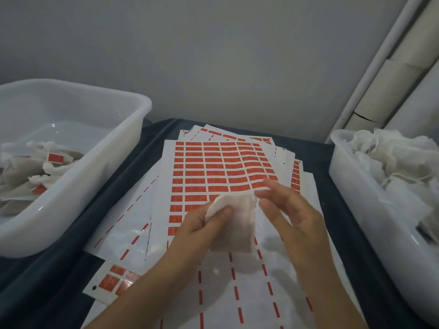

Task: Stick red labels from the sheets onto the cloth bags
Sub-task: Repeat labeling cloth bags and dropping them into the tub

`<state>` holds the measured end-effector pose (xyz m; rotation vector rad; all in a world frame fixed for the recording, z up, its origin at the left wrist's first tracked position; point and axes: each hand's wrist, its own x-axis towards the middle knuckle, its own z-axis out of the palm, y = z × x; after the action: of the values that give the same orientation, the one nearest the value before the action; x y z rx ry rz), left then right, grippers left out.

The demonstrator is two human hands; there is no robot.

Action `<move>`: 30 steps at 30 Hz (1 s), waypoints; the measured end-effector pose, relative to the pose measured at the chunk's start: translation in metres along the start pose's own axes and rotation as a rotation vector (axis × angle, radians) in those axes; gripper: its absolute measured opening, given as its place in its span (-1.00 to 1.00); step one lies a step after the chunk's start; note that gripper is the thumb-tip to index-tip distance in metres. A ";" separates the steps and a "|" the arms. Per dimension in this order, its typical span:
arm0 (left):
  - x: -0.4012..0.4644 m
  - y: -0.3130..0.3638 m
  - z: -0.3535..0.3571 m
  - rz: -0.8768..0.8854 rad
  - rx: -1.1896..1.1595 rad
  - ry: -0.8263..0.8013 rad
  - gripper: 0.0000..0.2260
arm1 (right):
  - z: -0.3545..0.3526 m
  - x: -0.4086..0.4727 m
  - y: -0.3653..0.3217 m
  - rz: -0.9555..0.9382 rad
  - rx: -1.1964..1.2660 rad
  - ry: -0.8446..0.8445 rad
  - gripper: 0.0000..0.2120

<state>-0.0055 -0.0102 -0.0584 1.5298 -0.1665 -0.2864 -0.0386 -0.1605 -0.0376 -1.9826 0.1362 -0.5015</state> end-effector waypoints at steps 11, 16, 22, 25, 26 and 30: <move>0.002 0.005 -0.001 0.136 0.066 -0.079 -0.72 | 0.012 -0.007 0.002 -0.073 -0.001 -0.102 -0.91; 0.007 0.003 -0.005 0.174 0.006 -0.033 -0.76 | 0.014 -0.010 0.000 -0.015 0.031 -0.121 -0.86; 0.007 0.004 -0.006 0.229 0.183 -0.068 -0.76 | -0.002 -0.006 -0.005 0.240 0.614 -0.171 -0.83; 0.010 0.004 -0.006 0.281 0.261 -0.064 -0.82 | -0.003 -0.006 -0.008 0.284 0.900 -0.166 -0.84; 0.011 0.004 -0.006 0.293 0.287 -0.062 -0.82 | -0.002 -0.006 -0.008 0.277 0.912 -0.168 -0.85; 0.008 -0.001 -0.004 0.319 0.257 0.044 -0.75 | 0.000 -0.006 -0.009 0.205 0.775 -0.173 -0.85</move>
<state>0.0028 -0.0085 -0.0603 1.7323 -0.4205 0.0246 -0.0446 -0.1544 -0.0315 -1.2266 0.0252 -0.1963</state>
